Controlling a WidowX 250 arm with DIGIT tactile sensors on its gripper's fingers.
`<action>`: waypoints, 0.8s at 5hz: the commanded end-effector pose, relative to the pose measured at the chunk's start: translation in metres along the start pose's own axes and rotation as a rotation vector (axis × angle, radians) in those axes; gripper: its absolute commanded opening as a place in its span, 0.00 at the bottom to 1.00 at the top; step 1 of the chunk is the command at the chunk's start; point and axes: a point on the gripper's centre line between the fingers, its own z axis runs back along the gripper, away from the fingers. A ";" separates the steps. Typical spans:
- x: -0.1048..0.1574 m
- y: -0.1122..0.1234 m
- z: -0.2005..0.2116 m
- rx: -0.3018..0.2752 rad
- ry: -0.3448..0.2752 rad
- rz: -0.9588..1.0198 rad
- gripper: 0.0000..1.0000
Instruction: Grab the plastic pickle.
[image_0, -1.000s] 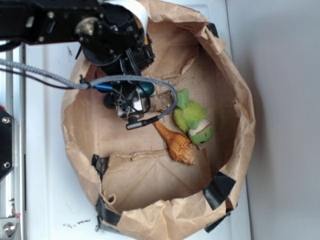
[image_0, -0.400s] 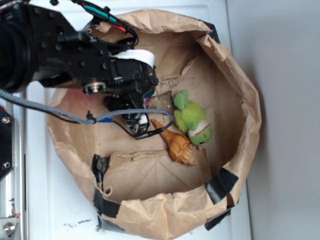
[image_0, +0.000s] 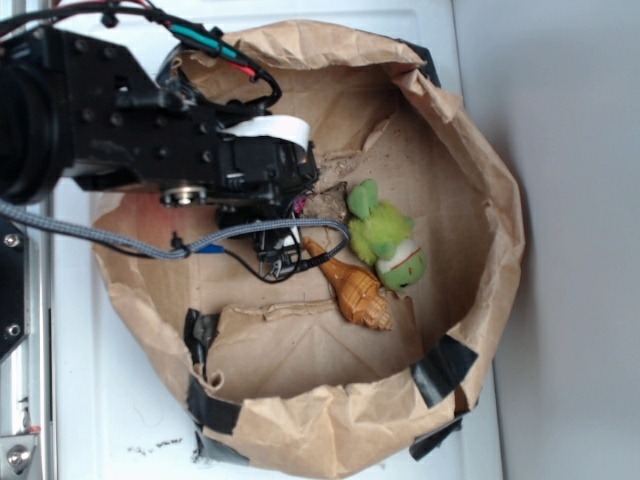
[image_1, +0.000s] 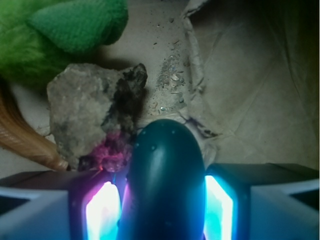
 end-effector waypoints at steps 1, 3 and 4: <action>-0.014 -0.004 0.066 -0.104 0.006 0.024 0.00; 0.029 -0.001 0.153 -0.221 0.017 0.099 0.00; 0.044 0.005 0.164 -0.240 0.040 0.111 0.00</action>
